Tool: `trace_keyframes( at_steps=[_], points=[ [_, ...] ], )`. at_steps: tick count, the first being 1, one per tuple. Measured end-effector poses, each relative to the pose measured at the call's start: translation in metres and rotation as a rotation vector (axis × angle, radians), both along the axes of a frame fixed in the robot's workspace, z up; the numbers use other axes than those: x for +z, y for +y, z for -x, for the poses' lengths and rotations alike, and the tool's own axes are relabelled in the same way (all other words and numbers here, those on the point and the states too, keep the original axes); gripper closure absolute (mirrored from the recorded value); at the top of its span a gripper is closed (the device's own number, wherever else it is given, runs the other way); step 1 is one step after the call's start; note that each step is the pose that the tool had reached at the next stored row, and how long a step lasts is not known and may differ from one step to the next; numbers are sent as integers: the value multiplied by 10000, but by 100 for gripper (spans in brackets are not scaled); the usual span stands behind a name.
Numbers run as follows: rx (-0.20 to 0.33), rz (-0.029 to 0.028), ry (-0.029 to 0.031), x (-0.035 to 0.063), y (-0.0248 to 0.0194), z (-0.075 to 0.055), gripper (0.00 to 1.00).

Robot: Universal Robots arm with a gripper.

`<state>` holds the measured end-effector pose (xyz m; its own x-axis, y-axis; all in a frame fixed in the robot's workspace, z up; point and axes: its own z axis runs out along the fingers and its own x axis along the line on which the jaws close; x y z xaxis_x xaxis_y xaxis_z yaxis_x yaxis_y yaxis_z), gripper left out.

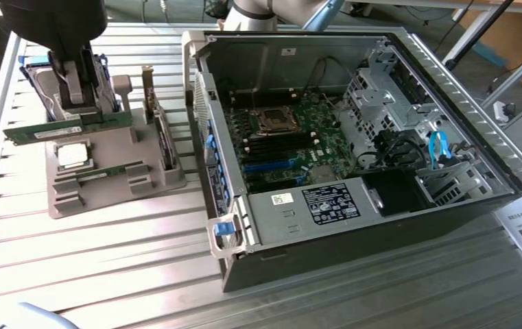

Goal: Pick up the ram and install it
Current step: 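Pick up the ram and move it above insertion slot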

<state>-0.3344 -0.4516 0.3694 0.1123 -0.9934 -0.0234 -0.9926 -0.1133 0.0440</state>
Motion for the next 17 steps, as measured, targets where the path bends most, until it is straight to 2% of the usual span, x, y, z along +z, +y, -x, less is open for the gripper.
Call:
trace_keyframes(
  at_steps=[17],
  points=[
    [0,0,0,365,1,0,88]
  ],
)
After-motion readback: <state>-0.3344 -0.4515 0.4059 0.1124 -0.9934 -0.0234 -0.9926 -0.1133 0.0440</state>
